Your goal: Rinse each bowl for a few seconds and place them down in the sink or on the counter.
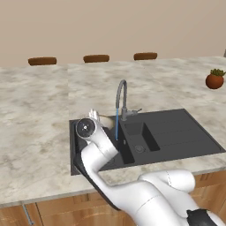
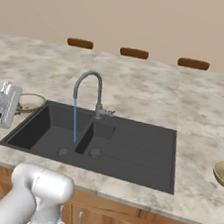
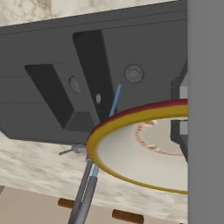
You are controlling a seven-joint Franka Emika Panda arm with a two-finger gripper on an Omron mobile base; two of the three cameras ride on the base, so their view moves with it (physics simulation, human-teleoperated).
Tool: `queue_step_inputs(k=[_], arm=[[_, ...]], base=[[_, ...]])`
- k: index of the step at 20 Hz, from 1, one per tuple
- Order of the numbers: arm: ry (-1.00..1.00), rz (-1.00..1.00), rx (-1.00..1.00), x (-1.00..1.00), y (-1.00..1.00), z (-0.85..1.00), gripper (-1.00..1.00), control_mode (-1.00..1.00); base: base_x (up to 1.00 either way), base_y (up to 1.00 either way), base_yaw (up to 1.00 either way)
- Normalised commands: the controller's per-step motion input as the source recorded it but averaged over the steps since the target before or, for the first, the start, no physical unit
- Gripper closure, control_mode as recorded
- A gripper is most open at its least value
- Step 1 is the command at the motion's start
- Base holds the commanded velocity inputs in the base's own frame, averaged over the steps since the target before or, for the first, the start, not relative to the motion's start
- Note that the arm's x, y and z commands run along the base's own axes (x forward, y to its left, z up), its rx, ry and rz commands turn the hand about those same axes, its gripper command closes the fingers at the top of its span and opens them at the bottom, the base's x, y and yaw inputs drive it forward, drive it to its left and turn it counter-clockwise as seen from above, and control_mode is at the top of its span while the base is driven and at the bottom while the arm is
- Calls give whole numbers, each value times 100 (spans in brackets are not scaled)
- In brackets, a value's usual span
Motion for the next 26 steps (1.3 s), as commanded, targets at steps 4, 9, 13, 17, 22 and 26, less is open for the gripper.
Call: queue_step_inputs(k=[4, 9, 13, 17, 22, 26], arm=[[0, -19, 0, 0, -25, -10, 100, -100], [2, -17, 0, 11, -25, -16, 100, -100], [1, -9, 0, 15, -22, -12, 100, -100], [0, -2, 0, 13, -23, -9, 100, -100], [0, 0, 0, 15, -12, -12, 100, -100], [0, 0, 0, 16, -6, -20, 100, -100]], base=[[0, 0, 0], [0, 0, 0], [0, 0, 0], [0, 0, 0], [0, 0, 0], [0, 0, 0]])
